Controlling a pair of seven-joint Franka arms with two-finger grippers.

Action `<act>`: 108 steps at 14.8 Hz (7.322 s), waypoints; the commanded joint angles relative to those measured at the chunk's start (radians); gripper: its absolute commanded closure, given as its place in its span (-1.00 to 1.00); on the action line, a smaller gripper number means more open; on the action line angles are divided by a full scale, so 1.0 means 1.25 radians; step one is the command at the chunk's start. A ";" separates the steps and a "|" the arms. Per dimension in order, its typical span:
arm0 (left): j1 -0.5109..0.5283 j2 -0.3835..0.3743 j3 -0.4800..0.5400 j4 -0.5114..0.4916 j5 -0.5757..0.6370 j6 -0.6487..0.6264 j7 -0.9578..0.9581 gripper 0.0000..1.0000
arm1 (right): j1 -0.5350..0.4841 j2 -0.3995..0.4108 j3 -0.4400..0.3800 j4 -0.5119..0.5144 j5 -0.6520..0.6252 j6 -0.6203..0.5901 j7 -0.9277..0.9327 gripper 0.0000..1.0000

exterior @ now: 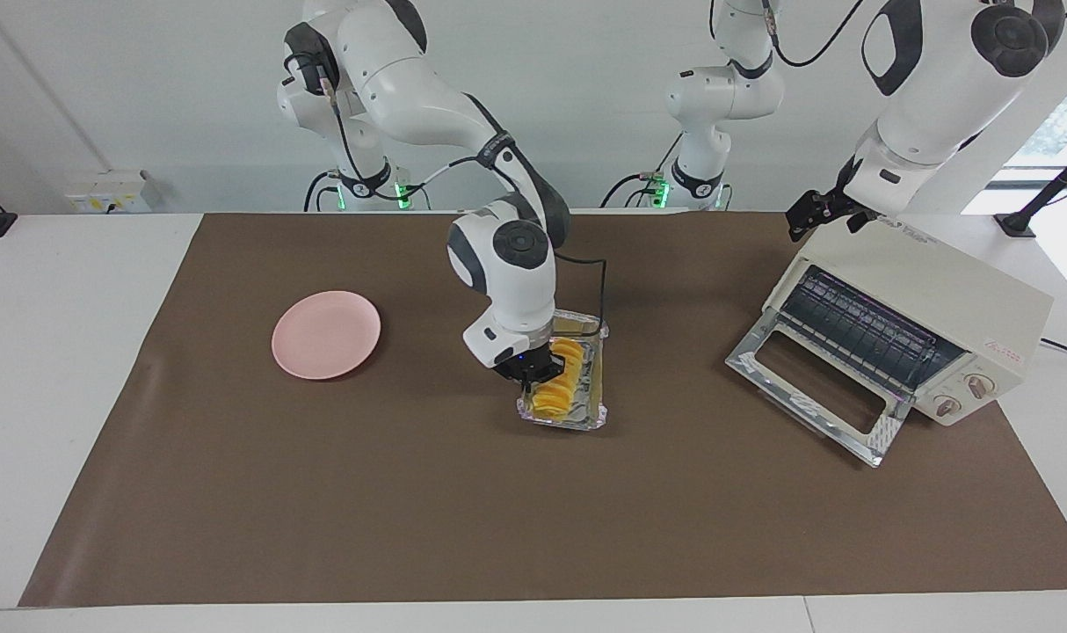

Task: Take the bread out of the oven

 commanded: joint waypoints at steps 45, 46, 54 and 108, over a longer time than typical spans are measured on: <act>-0.006 -0.021 0.013 -0.003 -0.014 0.009 0.005 -1.00 | -0.224 -0.034 -0.026 -0.214 -0.078 0.206 -0.430 1.00; -0.006 -0.021 0.013 -0.003 -0.014 0.008 0.005 -1.00 | -0.223 -0.034 -0.026 -0.214 -0.078 0.208 -0.424 1.00; -0.009 -0.023 0.013 -0.005 -0.014 0.010 0.003 -1.00 | -0.238 -0.034 -0.026 -0.142 -0.080 0.118 -0.473 1.00; -0.001 -0.033 0.013 -0.012 -0.013 0.004 0.000 -1.00 | -0.347 -0.515 -0.028 -0.184 -0.013 -0.463 -0.654 -1.00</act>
